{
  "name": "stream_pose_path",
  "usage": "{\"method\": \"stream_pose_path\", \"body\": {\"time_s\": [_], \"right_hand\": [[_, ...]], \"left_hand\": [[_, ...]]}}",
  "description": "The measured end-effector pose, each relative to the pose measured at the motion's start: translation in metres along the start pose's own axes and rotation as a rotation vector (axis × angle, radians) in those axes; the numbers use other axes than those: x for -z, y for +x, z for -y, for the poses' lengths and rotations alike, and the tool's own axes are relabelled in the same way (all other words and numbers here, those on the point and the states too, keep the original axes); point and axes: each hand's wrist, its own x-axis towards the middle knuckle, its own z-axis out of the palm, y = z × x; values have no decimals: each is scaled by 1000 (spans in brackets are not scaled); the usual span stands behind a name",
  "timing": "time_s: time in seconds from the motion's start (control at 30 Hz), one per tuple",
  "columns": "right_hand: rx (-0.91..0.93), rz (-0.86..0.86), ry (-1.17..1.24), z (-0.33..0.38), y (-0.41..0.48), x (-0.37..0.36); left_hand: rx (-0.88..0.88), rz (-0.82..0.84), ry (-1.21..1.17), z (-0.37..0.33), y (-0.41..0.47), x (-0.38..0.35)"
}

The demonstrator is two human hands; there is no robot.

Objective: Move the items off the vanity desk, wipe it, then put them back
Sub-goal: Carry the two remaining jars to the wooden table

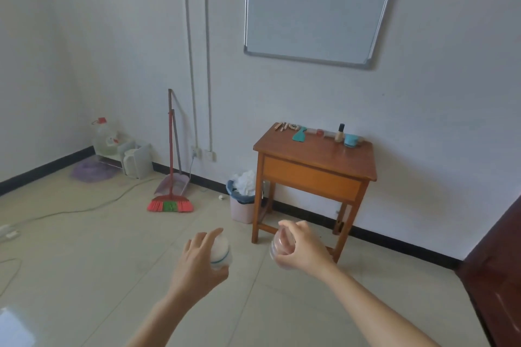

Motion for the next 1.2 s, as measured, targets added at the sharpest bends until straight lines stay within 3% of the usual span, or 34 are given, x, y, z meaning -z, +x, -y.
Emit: {"method": "stream_pose_path", "body": {"time_s": [0.23,0.53,0.9,1.07,1.2], "right_hand": [[7,112,-30,-37,91,-2],[-74,56,-20,-92,248,47],[-376,-190,61,-237,340,119],[-397,-222,17,-320,376,170],[-376,-143,-32,-376,411,205]], "left_hand": [[83,23,-99,9,94,-51],[56,97,-104,7,287,-117],[-200,331,-37,-92,451,-260],[-228,355,-34,-150,506,-326],[-172,333,-42,-193,543,-371]]}}
